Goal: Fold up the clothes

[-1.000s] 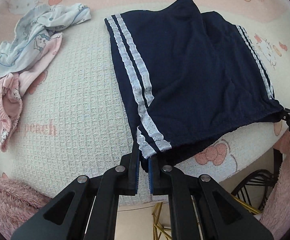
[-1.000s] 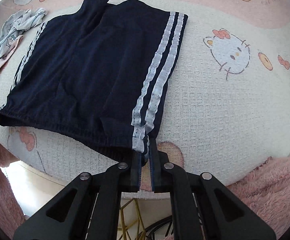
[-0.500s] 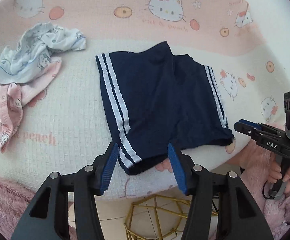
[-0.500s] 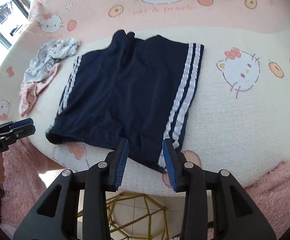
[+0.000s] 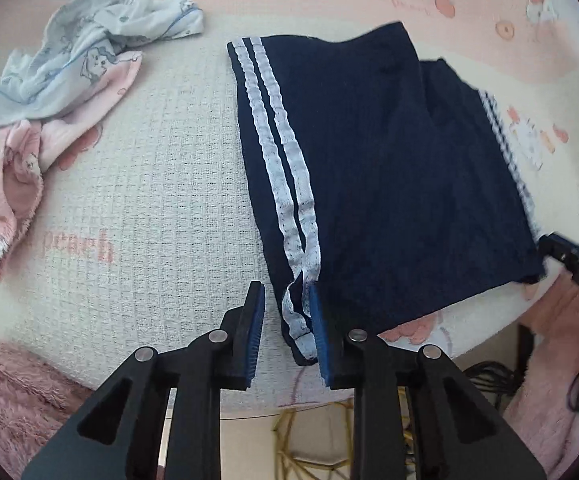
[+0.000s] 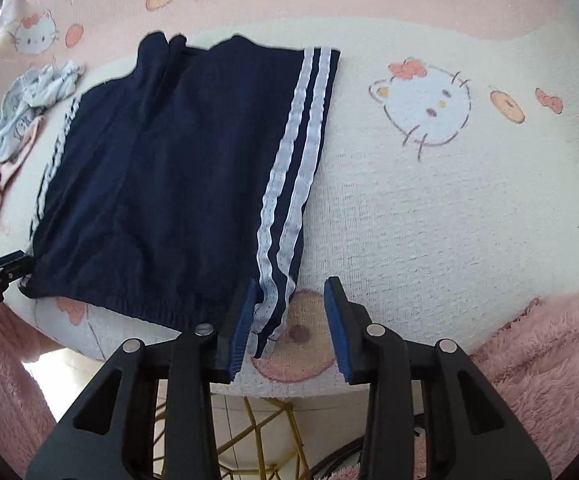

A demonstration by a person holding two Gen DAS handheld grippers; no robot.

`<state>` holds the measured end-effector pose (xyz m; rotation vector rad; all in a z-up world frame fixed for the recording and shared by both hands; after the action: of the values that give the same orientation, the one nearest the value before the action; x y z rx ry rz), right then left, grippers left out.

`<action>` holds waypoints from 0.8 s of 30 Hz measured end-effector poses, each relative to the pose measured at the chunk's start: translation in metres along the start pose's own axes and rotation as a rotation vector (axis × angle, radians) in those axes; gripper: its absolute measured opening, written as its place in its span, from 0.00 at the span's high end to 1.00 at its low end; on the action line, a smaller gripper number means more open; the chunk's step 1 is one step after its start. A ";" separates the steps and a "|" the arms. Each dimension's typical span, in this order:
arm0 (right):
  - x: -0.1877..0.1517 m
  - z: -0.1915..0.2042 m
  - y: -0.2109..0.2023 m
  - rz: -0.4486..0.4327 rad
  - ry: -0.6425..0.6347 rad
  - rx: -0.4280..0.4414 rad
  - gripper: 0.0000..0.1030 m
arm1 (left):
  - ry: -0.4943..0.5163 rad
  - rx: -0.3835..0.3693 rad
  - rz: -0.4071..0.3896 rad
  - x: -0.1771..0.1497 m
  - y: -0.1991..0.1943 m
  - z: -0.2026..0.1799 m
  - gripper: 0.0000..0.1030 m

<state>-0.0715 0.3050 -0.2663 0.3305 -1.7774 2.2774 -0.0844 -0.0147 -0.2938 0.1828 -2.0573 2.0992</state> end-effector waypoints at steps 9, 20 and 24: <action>-0.026 0.006 0.024 0.158 0.042 0.106 0.59 | -0.039 -0.101 0.051 -0.014 0.003 -0.009 0.75; -0.037 0.009 0.002 0.163 -0.045 0.062 0.88 | 0.036 -0.048 0.095 -0.030 0.006 0.002 0.83; -0.025 0.013 -0.022 0.084 -0.037 0.104 0.86 | 0.013 -0.101 0.107 -0.021 -0.003 0.006 0.82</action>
<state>-0.0401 0.2967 -0.2513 0.3240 -1.7251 2.4424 -0.0633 -0.0218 -0.2955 0.0454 -2.2049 2.0433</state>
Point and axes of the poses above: each gripper's, at about its wrist camera, not at the fingertips, and y roughly the way its jaws point, z to its left, x to its top, the point moved 9 cm from there along y, roughly the way its jaws point, and after that the axes turned 10 degrees about x, right-handed, at the moved point
